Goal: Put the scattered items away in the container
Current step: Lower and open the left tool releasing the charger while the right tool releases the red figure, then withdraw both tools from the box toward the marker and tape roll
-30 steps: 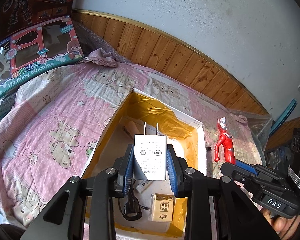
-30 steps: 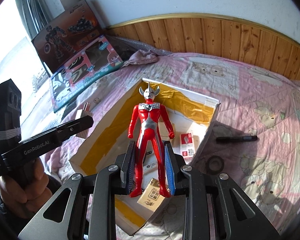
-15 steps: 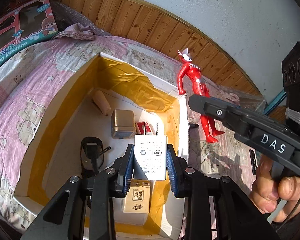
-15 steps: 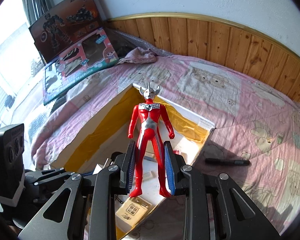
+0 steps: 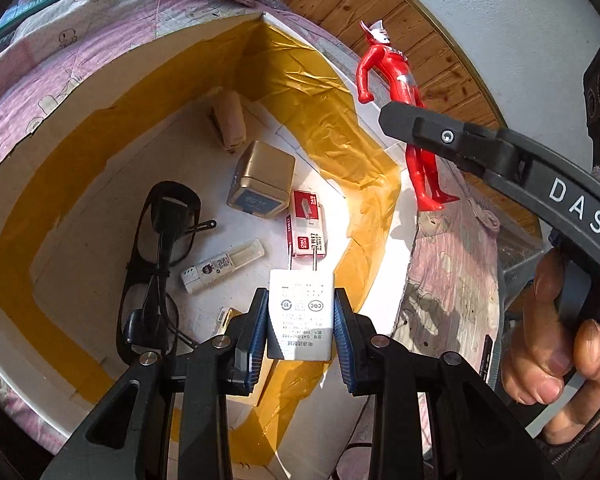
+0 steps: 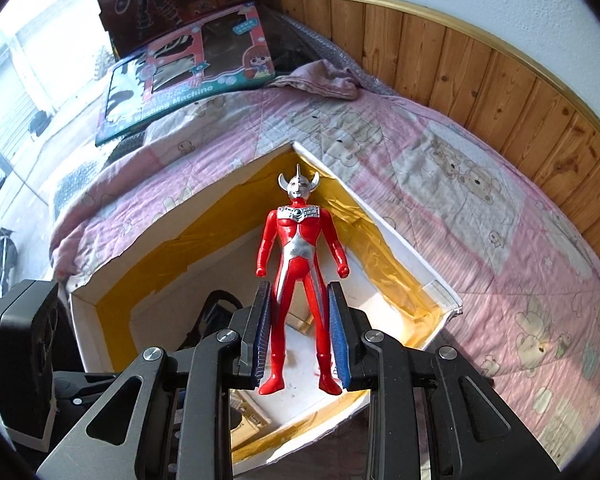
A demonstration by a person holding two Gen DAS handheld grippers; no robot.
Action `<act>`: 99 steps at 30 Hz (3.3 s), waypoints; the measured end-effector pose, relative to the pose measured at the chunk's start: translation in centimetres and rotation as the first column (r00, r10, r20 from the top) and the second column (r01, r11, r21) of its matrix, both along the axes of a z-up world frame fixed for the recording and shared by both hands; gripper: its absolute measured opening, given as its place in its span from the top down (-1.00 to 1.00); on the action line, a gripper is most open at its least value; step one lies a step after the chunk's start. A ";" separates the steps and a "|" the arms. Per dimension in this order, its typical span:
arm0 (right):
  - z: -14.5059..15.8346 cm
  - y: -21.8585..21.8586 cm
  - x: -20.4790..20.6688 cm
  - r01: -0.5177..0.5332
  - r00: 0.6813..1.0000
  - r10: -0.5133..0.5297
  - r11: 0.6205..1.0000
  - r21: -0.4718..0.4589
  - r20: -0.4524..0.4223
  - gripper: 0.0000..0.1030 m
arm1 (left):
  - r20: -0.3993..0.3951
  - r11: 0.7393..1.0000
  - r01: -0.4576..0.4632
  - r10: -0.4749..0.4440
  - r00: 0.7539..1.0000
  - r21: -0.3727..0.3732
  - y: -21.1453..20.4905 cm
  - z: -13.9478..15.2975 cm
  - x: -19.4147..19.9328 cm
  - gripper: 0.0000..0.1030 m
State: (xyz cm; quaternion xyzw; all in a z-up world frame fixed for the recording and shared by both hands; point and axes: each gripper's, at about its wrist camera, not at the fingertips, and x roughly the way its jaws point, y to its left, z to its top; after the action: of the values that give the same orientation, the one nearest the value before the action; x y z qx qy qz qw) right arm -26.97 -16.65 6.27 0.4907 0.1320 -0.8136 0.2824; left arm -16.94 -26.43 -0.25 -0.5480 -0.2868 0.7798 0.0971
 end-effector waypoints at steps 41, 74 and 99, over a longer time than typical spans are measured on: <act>-3.2 2.4 -3.2 0.012 1.000 -0.013 1.000 0.023 0.021 0.36 | 0.009 0.992 -0.119 0.119 0.993 -0.044 -1.0 -0.2 -1.0 0.13; 1.5 11.0 13.7 0.136 0.991 -0.126 0.925 -0.354 0.052 0.36 | -0.299 0.917 -0.068 -0.058 0.952 -0.393 1.8 9.2 9.1 0.13; -9.2 17.8 8.9 0.376 0.924 -0.352 0.906 -0.195 0.149 0.34 | -0.274 0.920 0.140 -0.251 0.928 -0.367 10.2 6.5 10.0 0.13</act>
State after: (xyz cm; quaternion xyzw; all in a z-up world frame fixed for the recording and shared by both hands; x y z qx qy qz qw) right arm -18.06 1.20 -2.91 0.5167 -0.0688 -0.8331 0.1848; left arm -6.91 -16.27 6.20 -0.4507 -0.0713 0.8811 0.1238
